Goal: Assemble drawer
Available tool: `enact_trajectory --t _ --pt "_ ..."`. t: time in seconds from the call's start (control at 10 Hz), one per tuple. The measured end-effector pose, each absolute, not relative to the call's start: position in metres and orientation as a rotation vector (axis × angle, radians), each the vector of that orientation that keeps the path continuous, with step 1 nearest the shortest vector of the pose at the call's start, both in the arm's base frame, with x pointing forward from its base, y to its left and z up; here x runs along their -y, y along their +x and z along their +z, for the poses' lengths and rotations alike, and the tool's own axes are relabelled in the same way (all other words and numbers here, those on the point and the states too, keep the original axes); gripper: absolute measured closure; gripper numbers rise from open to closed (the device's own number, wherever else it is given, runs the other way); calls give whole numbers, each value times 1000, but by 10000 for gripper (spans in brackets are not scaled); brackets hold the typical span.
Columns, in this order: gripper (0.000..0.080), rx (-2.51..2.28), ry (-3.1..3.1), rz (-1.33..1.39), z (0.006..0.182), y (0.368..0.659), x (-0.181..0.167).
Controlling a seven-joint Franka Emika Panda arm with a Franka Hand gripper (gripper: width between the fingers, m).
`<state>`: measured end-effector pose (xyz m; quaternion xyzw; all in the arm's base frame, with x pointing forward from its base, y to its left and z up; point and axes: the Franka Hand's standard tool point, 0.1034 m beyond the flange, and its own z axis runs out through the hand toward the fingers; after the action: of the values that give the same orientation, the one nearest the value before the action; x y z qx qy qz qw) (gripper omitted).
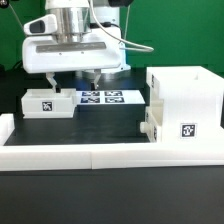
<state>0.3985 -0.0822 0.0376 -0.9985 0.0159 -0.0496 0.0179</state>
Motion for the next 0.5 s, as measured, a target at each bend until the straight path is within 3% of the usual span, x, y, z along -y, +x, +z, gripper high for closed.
enact_trajectory --t 0.5 --pt "151 13 -3116 -163 6 385 86"
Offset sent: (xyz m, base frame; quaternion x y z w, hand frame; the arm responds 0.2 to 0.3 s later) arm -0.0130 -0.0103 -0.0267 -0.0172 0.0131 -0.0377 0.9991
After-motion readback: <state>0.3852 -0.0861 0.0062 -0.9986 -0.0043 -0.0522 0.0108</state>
